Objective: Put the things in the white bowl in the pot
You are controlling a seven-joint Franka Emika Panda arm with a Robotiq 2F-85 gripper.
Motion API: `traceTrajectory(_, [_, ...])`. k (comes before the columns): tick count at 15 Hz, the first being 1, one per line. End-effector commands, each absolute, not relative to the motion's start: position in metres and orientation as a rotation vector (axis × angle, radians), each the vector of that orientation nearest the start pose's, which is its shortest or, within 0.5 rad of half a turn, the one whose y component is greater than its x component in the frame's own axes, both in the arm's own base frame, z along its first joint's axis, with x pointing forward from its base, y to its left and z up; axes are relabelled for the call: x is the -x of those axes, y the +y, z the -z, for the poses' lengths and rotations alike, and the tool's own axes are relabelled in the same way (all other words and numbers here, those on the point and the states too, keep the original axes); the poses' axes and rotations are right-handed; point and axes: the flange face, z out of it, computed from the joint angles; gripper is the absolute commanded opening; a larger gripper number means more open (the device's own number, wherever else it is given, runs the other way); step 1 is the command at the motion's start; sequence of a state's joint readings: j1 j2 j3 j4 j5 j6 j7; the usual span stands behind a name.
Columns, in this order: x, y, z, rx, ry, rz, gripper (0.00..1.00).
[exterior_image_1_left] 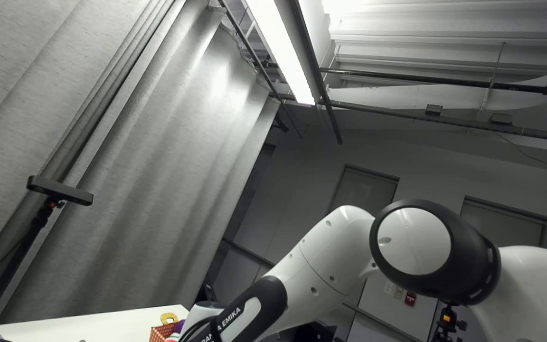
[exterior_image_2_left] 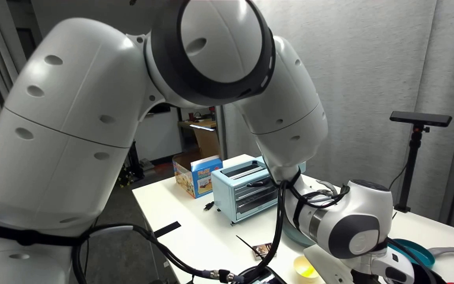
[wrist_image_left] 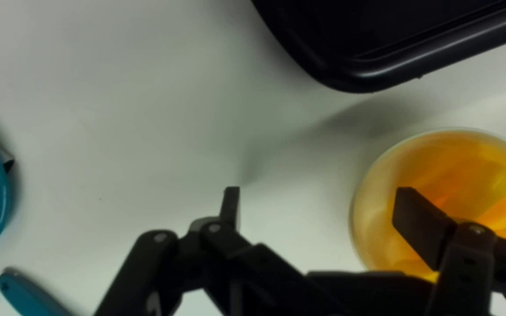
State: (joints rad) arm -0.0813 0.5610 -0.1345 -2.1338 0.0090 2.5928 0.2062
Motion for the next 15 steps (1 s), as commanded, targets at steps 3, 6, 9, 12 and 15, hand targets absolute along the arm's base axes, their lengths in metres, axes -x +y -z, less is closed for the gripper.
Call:
traceTrajectory(3, [-0.556,-0.110,-0.138,3.124,0.630,-0.112,0.42])
traceTrajectory(6, [-0.559,-0.109,-0.140,3.123,0.623,-0.104,0.19])
traceTrajectory(9, [-0.559,-0.111,-0.142,3.118,0.634,-0.102,0.01])
traceTrajectory(12, [-0.562,-0.114,-0.153,3.117,0.645,-0.079,0.02])
traceTrajectory(15, [-0.563,-0.117,-0.162,3.110,0.654,-0.055,0.01])
